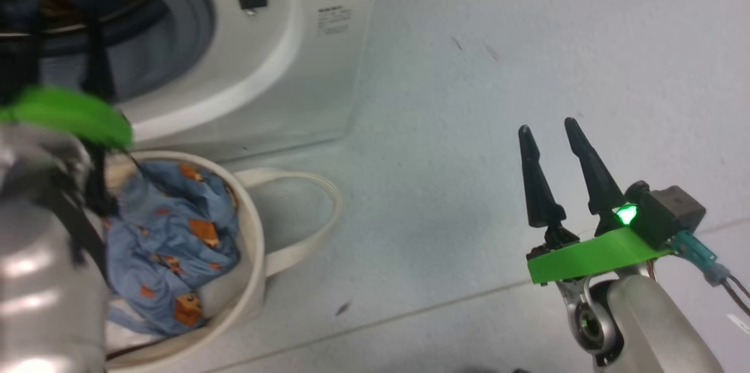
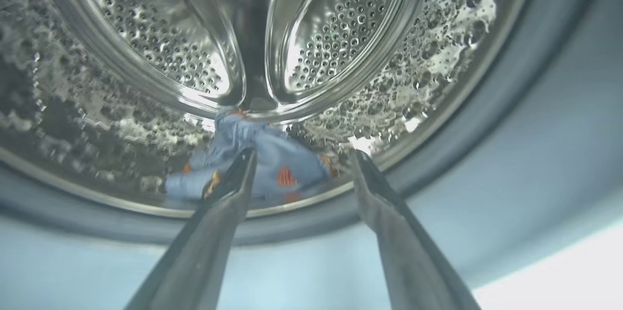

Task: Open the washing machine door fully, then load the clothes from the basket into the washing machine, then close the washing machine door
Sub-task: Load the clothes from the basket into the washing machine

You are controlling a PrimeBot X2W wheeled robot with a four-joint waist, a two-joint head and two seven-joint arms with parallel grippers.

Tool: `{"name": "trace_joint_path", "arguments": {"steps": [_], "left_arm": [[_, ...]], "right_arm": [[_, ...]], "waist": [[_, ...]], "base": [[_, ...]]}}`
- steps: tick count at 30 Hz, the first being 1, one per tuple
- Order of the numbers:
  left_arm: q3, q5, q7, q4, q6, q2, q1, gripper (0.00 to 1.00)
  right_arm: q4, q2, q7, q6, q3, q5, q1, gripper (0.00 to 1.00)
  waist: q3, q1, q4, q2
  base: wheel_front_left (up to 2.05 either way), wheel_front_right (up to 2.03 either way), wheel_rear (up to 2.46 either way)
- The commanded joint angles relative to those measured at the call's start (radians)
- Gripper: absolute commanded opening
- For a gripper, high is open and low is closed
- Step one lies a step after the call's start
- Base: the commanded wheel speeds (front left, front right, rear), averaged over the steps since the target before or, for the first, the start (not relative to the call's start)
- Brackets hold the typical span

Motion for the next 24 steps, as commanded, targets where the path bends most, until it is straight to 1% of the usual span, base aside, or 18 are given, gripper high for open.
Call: {"name": "trace_joint_path", "arguments": {"steps": [1, 4, 5, 9, 12, 15, 20, 24], "left_arm": [[0.022, -0.016, -0.012, -0.071, -0.012, 0.018, 0.054, 1.0], [0.011, -0.03, -0.012, -0.153, -0.024, -0.013, 0.147, 1.0], [0.011, -0.03, -0.012, -0.153, -0.024, -0.013, 0.147, 1.0], [-0.008, -0.059, -0.012, -0.265, -0.029, -0.045, 0.269, 1.0], [-0.043, -0.08, -0.012, -0.352, -0.03, -0.053, 0.356, 1.0], [-0.042, -0.104, -0.012, -0.43, -0.03, -0.061, 0.439, 1.0], [-0.027, -0.117, -0.012, -0.503, -0.03, -0.077, 0.554, 1.0], [-0.016, -0.119, -0.012, -0.528, -0.03, -0.093, 0.613, 1.0]], "right_arm": [[-0.021, -0.013, -0.012, 0.008, 0.004, 0.012, 0.003, 1.0], [-0.014, -0.018, -0.012, 0.008, 0.001, 0.009, 0.01, 1.0], [-0.014, -0.018, -0.012, 0.008, 0.001, 0.009, 0.01, 1.0], [-0.004, -0.032, -0.012, 0.008, 0.009, 0.002, 0.028, 1.0], [0.001, -0.049, -0.012, 0.008, 0.013, -0.003, 0.046, 1.0], [0.003, -0.061, -0.012, 0.008, 0.007, -0.005, 0.069, 1.0], [-0.001, -0.073, -0.012, 0.008, -0.012, -0.002, 0.099, 1.0], [0.001, -0.079, -0.012, 0.008, -0.037, 0.0, 0.124, 1.0]], "waist": [[-0.068, 0.0001, 0.05, 0.0], [-0.117, 0.0001, 0.083, 0.0], [-0.117, 0.0001, 0.083, 0.0], [-0.18, 0.0001, 0.121, 0.0], [-0.223, 0.0001, 0.144, 0.0], [-0.266, 0.0001, 0.161, 0.0], [-0.32, 0.0001, 0.175, 0.0], [-0.345, 0.0001, 0.188, 0.0]], "base": [[0.0, 0.0, 0.0], [0.0, 0.0, 0.0], [0.0, 0.0, 0.0], [0.0, 0.0, 0.0], [0.0, 0.0, 0.0], [0.0, 0.0, 0.0], [0.0, 0.0, 0.0], [0.0, 0.0, 0.0]]}}
